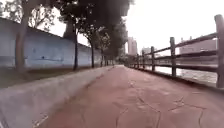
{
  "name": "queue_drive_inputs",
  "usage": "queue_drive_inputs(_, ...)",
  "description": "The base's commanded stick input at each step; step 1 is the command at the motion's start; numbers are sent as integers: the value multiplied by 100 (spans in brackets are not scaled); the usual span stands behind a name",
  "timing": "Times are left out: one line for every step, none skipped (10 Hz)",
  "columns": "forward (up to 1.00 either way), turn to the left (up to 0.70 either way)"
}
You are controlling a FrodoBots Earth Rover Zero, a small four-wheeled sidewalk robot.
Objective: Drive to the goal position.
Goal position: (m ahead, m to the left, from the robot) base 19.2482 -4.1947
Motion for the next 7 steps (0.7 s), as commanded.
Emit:
queue_drive_inputs(100,0)
queue_drive_inputs(100,0)
queue_drive_inputs(100,0)
queue_drive_inputs(100,0)
queue_drive_inputs(100,0)
queue_drive_inputs(100,-26)
queue_drive_inputs(100,-19)
